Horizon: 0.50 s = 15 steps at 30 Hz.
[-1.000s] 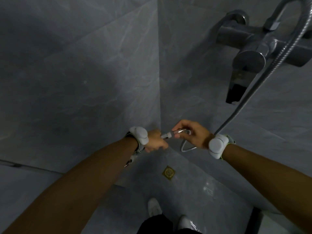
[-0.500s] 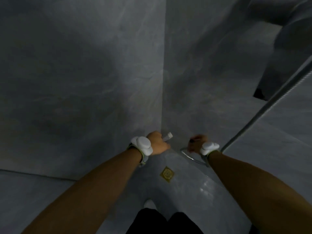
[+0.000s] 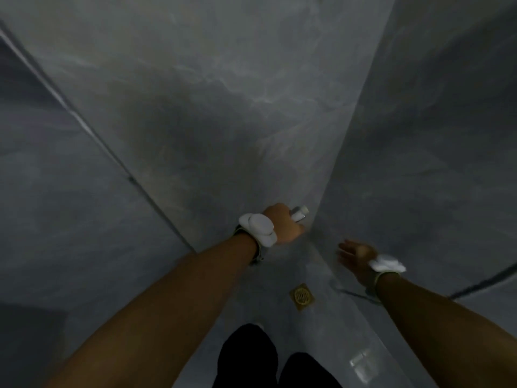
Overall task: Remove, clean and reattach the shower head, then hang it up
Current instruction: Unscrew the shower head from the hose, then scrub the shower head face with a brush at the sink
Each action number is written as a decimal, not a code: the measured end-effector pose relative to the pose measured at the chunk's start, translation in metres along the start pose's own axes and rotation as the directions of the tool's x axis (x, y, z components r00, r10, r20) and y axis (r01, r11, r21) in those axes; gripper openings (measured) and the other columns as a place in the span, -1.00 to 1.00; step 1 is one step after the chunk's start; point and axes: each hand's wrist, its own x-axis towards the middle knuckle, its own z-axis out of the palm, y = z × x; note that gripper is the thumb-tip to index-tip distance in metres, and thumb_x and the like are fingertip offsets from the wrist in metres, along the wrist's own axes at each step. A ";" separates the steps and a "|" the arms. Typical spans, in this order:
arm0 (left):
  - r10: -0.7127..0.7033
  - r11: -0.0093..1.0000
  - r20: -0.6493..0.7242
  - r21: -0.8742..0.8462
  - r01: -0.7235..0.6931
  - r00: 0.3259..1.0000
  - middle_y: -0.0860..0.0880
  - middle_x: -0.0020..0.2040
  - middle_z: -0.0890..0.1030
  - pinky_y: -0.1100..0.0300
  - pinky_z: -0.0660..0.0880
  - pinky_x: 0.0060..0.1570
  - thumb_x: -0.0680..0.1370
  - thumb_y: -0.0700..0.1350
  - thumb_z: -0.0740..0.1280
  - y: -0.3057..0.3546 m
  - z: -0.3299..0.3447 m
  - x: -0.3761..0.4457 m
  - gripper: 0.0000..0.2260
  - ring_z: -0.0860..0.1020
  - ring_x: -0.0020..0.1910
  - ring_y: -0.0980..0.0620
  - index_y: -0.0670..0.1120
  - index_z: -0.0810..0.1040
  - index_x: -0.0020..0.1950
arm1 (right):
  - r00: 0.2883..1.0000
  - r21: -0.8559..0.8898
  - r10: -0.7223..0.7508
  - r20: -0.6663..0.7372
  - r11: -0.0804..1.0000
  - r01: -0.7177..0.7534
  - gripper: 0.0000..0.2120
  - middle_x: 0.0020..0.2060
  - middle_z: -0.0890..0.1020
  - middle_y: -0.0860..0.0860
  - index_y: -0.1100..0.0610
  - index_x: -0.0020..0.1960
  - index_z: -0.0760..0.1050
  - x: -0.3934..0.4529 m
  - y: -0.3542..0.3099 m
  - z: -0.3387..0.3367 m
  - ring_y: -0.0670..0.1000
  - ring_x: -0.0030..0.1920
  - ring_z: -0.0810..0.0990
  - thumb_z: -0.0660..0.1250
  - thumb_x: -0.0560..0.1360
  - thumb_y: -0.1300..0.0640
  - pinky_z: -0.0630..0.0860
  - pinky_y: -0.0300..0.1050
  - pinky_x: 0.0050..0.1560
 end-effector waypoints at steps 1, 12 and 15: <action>-0.005 1.000 -0.009 -0.008 0.005 1.000 0.04 -0.41 0.34 0.22 0.24 -0.32 0.56 -0.11 0.33 0.002 -0.002 -0.008 -0.64 0.36 -0.36 0.01 -0.07 0.31 -0.40 | 0.998 -0.001 -0.021 0.053 1.000 0.021 -0.68 0.31 0.48 0.21 0.23 0.38 0.37 -0.009 -0.001 0.009 0.21 0.21 0.54 0.10 0.66 0.24 0.49 0.03 0.17; -0.001 0.935 -0.423 -0.322 -0.149 0.906 0.14 -0.52 0.42 0.39 0.35 -0.36 0.59 -0.13 0.38 0.015 -0.112 -0.167 -0.68 0.40 -0.51 0.27 0.01 0.47 -0.36 | 0.639 -0.162 -0.385 0.666 0.761 0.628 -0.82 -0.34 0.68 -0.01 0.21 0.05 0.57 -0.250 -0.122 0.154 0.01 -0.32 0.64 0.20 0.58 0.34 0.60 -0.10 -0.22; -0.025 0.921 -0.517 -0.345 -0.181 0.855 0.09 -0.57 0.35 0.31 0.26 -0.46 0.58 -0.12 0.38 0.004 -0.139 -0.194 -0.60 0.30 -0.59 0.21 -0.01 0.36 -0.43 | 0.478 -0.080 -0.465 0.745 0.649 0.757 -0.84 -0.22 0.68 0.07 0.26 0.08 0.57 -0.296 -0.140 0.183 0.10 -0.22 0.65 0.23 0.59 0.31 0.59 0.04 -0.10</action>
